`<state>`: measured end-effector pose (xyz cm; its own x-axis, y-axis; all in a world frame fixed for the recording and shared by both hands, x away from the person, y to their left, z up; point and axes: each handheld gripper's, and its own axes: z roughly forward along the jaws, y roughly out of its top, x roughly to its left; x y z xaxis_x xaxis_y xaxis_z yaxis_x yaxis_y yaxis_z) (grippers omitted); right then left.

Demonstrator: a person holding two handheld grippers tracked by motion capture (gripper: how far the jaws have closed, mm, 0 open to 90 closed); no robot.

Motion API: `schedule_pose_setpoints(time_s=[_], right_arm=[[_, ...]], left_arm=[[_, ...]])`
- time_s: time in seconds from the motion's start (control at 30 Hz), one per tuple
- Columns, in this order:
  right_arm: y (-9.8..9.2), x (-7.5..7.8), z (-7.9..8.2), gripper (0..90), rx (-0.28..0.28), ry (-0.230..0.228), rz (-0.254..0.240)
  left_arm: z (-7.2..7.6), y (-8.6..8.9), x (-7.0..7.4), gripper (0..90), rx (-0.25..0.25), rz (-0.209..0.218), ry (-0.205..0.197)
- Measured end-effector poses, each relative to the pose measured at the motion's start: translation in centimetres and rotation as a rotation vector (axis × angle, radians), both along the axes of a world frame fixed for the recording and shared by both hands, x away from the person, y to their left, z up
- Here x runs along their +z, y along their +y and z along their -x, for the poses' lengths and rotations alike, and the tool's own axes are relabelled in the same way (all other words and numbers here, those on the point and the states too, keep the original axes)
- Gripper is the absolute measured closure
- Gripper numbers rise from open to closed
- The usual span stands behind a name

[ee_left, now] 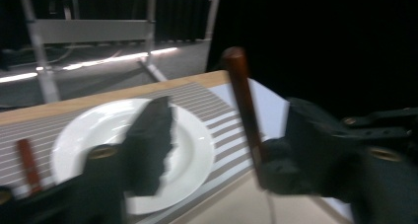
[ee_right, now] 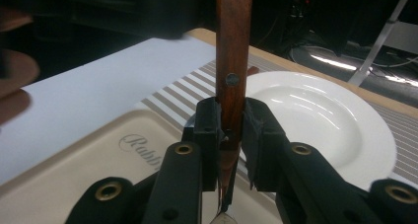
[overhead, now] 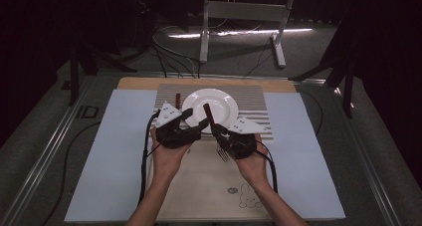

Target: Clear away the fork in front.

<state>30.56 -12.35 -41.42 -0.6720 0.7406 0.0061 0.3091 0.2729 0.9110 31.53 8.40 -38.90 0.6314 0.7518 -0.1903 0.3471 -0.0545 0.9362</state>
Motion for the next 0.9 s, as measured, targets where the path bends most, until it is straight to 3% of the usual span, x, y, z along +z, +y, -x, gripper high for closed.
schedule_pose_setpoints(time_s=[0.17,0.2,0.23,0.33,0.5,0.6,0.67,0.77,0.9], right_arm=[[0.7,-0.1,0.2,78.0,0.002,-0.009,-0.009],[0.8,-0.1,0.3,78.0,0.004,-0.010,-0.011],[0.9,0.0,0.4,78.0,0.006,-0.015,-0.016],[1.0,0.1,0.6,78.0,0.001,-0.023,-0.030],[0.8,0.2,0.7,76.4,0.012,-0.020,-0.050],[0.3,0.3,0.8,45.4,0.031,-0.018,-0.055],[-0.2,0.2,0.8,33.9,0.025,-0.020,-0.047],[-1.0,0.0,0.7,25.6,0.015,-0.006,-0.031],[-2.5,-0.1,0.7,24.5,-0.005,0.007,-0.030]], left_arm=[[-0.3,-0.6,-0.4,60.0,-0.028,0.007,0.018],[-0.4,-0.8,-0.6,60.0,-0.031,0.006,0.031],[-0.5,-0.8,-0.6,68.2,-0.042,0.015,0.042],[-0.6,-0.7,-0.8,78.3,-0.069,0.061,0.058],[-0.4,-0.7,-0.6,80.8,-0.064,0.052,0.049],[-0.6,-0.3,-0.5,80.9,-0.057,0.047,0.050],[-0.6,0.0,-0.4,80.9,-0.052,0.044,0.050],[-0.5,0.5,-0.2,80.8,-0.044,0.035,0.056],[-0.4,1.2,0.0,80.8,-0.039,0.026,0.059]])
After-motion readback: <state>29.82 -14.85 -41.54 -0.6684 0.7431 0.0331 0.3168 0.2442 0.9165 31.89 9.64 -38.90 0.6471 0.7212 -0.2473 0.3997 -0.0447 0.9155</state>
